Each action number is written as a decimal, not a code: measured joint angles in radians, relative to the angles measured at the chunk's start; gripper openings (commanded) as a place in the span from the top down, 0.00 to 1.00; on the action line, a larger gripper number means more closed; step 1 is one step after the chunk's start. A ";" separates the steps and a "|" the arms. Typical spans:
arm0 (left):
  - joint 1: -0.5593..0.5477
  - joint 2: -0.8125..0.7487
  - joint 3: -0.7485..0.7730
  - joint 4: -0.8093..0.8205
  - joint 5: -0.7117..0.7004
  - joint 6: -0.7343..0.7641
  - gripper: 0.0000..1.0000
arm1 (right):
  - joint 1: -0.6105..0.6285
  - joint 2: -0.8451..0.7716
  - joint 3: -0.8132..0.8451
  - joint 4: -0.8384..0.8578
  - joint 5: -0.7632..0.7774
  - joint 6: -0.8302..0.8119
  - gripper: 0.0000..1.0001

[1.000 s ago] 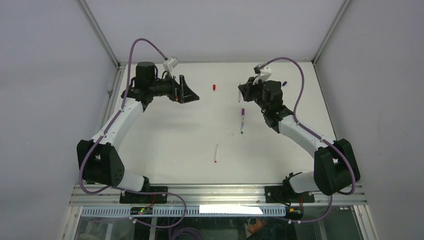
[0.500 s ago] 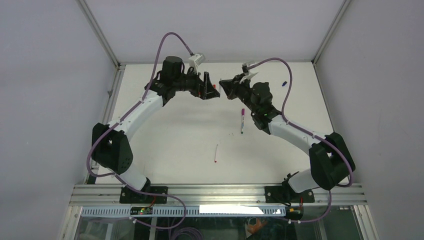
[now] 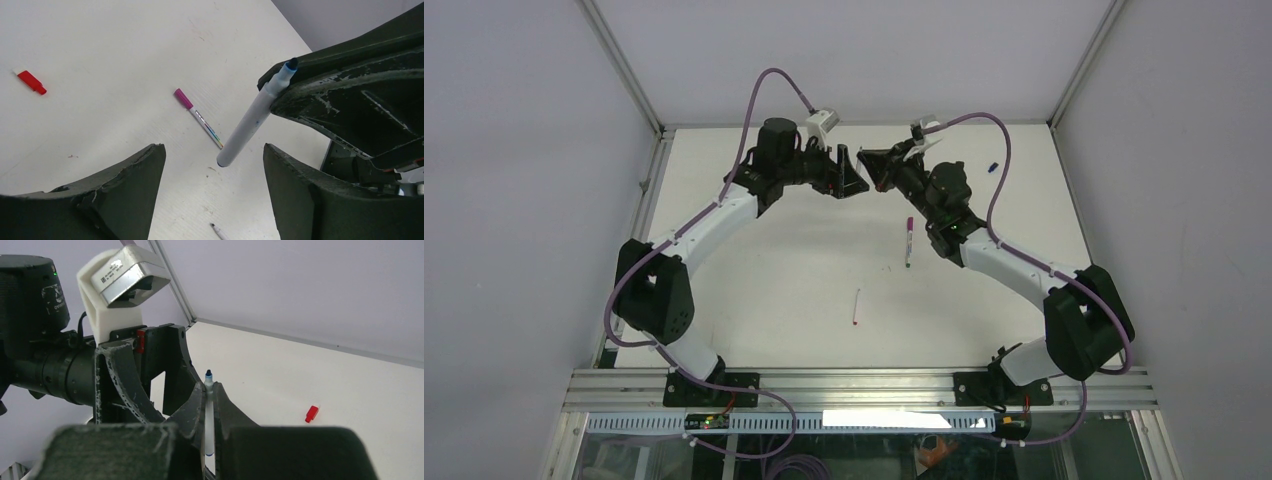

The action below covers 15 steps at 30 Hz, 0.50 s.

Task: Insert the pens into the pen caps

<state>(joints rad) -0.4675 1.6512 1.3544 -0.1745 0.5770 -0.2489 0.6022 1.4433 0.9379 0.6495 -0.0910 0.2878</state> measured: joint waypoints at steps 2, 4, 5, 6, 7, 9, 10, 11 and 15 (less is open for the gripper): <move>-0.005 0.000 -0.010 0.015 0.000 -0.004 0.32 | 0.002 0.000 0.001 0.004 -0.001 0.003 1.00; -0.005 0.000 -0.013 0.026 0.000 -0.006 0.34 | 0.004 0.000 0.001 0.004 -0.002 0.006 1.00; -0.005 0.000 -0.013 0.031 0.000 -0.007 0.36 | 0.005 0.000 0.001 0.004 -0.003 0.008 1.00; -0.005 0.000 -0.014 0.043 0.000 -0.008 0.36 | 0.005 0.000 0.001 0.005 -0.004 0.010 1.00; -0.005 0.000 -0.017 0.052 0.000 -0.009 0.36 | 0.005 0.000 0.001 0.005 -0.004 0.011 1.00; -0.005 0.000 -0.027 0.072 -0.001 -0.011 0.39 | 0.005 0.000 0.001 0.004 -0.004 0.018 1.00; -0.005 0.000 -0.034 0.079 -0.001 -0.014 0.41 | 0.005 0.000 0.001 0.004 -0.004 0.022 1.00; -0.005 0.000 -0.042 0.088 -0.001 -0.015 0.44 | 0.006 0.000 0.001 0.004 -0.005 0.024 1.00; -0.005 -0.001 -0.061 0.101 0.000 -0.023 0.70 | 0.007 0.006 0.001 0.005 -0.005 0.037 1.00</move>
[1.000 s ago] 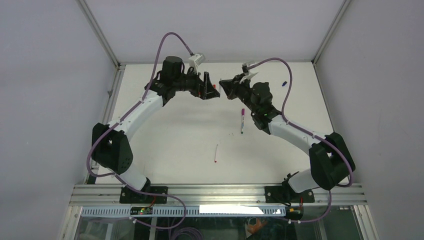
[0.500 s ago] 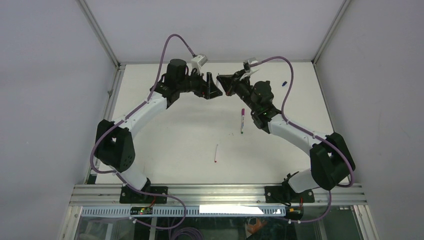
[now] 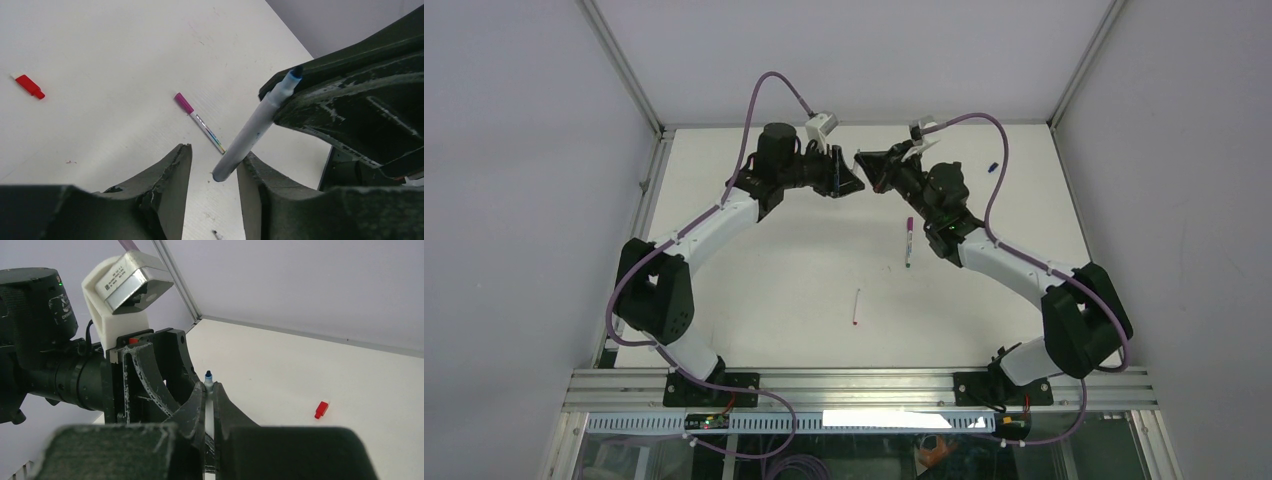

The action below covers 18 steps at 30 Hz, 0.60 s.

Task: Insert the pens into the pen caps

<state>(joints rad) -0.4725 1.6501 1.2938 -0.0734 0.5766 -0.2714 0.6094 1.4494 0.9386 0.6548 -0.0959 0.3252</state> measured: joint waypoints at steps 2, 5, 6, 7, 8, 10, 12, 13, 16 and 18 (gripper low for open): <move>0.000 0.000 -0.001 0.001 0.002 -0.003 0.76 | 0.002 0.007 0.000 0.000 -0.001 0.007 1.00; 0.000 -0.001 -0.001 0.006 0.007 -0.002 0.78 | 0.003 0.021 0.001 0.007 -0.001 0.014 1.00; 0.000 -0.001 -0.001 0.007 0.008 -0.002 0.78 | 0.003 0.024 0.003 0.008 -0.001 0.014 1.00; 0.000 -0.001 -0.002 0.009 0.009 -0.002 0.79 | 0.003 0.025 0.004 0.008 -0.001 0.014 1.00; -0.003 -0.002 -0.005 0.015 0.009 -0.002 0.81 | 0.003 0.025 0.004 0.010 0.000 0.015 1.00; -0.006 -0.004 -0.010 0.019 0.010 -0.002 0.87 | 0.003 0.026 0.004 0.010 0.000 0.016 1.00; -0.007 -0.008 -0.014 0.022 0.020 0.001 0.96 | 0.003 0.032 0.004 0.014 0.001 0.019 1.00; -0.012 -0.011 -0.017 0.022 0.025 0.003 1.00 | 0.003 0.035 0.004 0.015 0.001 0.023 1.00; -0.012 -0.015 -0.023 0.023 0.026 0.004 1.00 | 0.004 0.036 0.004 0.017 0.000 0.026 1.00; -0.012 -0.024 -0.033 0.024 0.025 0.005 1.00 | 0.007 0.036 0.004 0.016 -0.001 0.030 1.00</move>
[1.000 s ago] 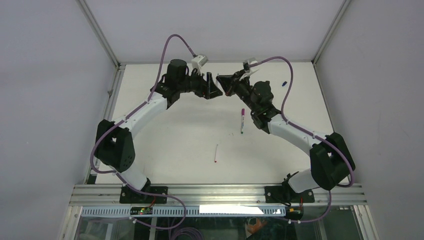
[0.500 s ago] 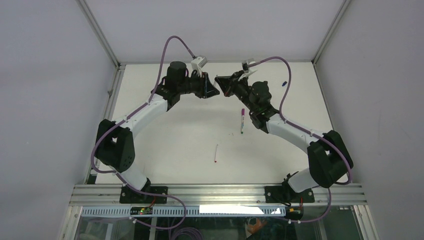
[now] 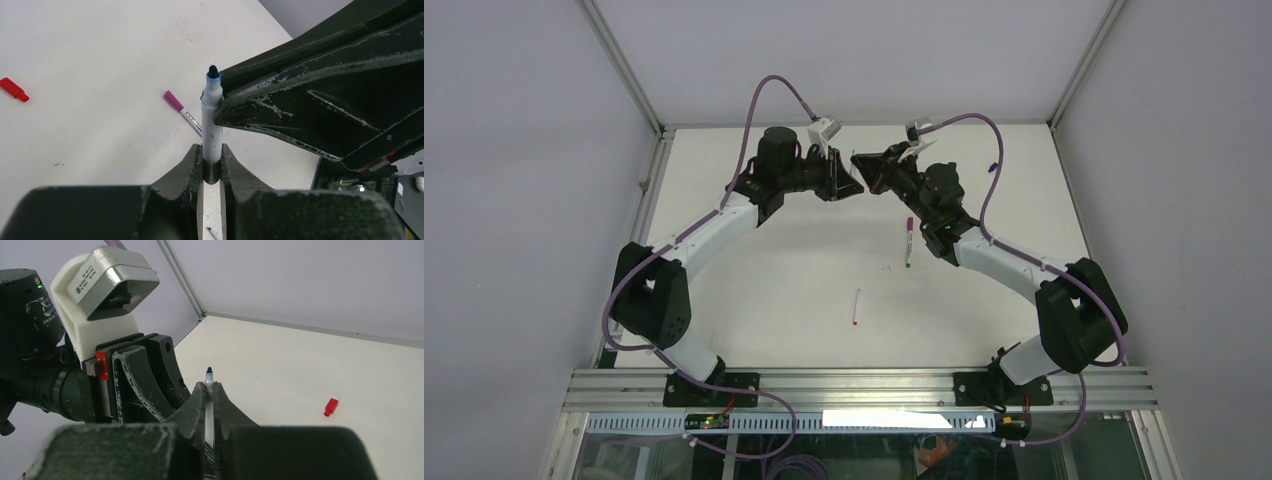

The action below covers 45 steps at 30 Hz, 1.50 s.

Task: Insert the pens into the pen caps

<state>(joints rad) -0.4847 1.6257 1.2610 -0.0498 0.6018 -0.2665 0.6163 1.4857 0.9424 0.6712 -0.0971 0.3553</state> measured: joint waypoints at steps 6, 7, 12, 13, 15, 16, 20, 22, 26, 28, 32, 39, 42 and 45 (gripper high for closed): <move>0.000 -0.023 -0.015 -0.026 -0.014 0.027 1.00 | 0.005 0.000 -0.006 0.005 0.000 0.006 1.00; 0.000 -0.027 -0.018 -0.037 -0.023 0.034 1.00 | 0.007 0.000 -0.011 0.005 0.001 0.006 1.00; -0.001 -0.051 -0.035 -0.076 -0.052 0.063 1.00 | 0.017 -0.003 -0.024 0.004 0.001 0.006 1.00; -0.001 -0.053 -0.035 -0.080 -0.053 0.068 1.00 | 0.018 -0.003 -0.024 0.004 0.001 0.006 1.00; -0.001 -0.055 -0.035 -0.083 -0.055 0.074 1.00 | 0.018 -0.003 -0.024 0.004 0.001 0.006 1.00; -0.001 -0.055 -0.035 -0.084 -0.055 0.076 1.00 | 0.018 -0.003 -0.024 0.004 0.001 0.006 1.00; -0.001 -0.057 -0.035 -0.086 -0.056 0.079 1.00 | 0.019 -0.003 -0.024 0.005 0.001 0.006 1.00; -0.001 -0.057 -0.035 -0.087 -0.056 0.080 1.00 | 0.019 -0.003 -0.024 0.005 0.001 0.006 1.00; 0.000 -0.057 -0.035 -0.089 -0.055 0.082 1.00 | 0.019 -0.003 -0.024 0.004 0.001 0.006 1.00; 0.000 -0.057 -0.035 -0.090 -0.055 0.084 1.00 | 0.019 -0.003 -0.024 0.004 0.001 0.006 1.00; 0.000 -0.057 -0.035 -0.095 -0.056 0.092 1.00 | 0.019 -0.003 -0.024 0.000 0.002 0.010 1.00; 0.000 -0.058 -0.035 -0.102 -0.056 0.100 1.00 | 0.019 0.001 -0.024 -0.002 0.002 0.025 1.00; 0.000 -0.057 -0.035 -0.109 -0.055 0.101 1.00 | 0.019 0.007 -0.022 -0.002 0.002 0.030 1.00; 0.001 -0.058 -0.035 -0.120 -0.056 0.102 1.00 | 0.021 0.017 -0.016 -0.002 0.000 0.034 1.00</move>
<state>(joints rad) -0.4839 1.5681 1.2255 -0.1699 0.5457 -0.1642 0.6369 1.5028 0.9260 0.6689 -0.0971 0.3897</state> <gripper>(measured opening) 0.124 0.028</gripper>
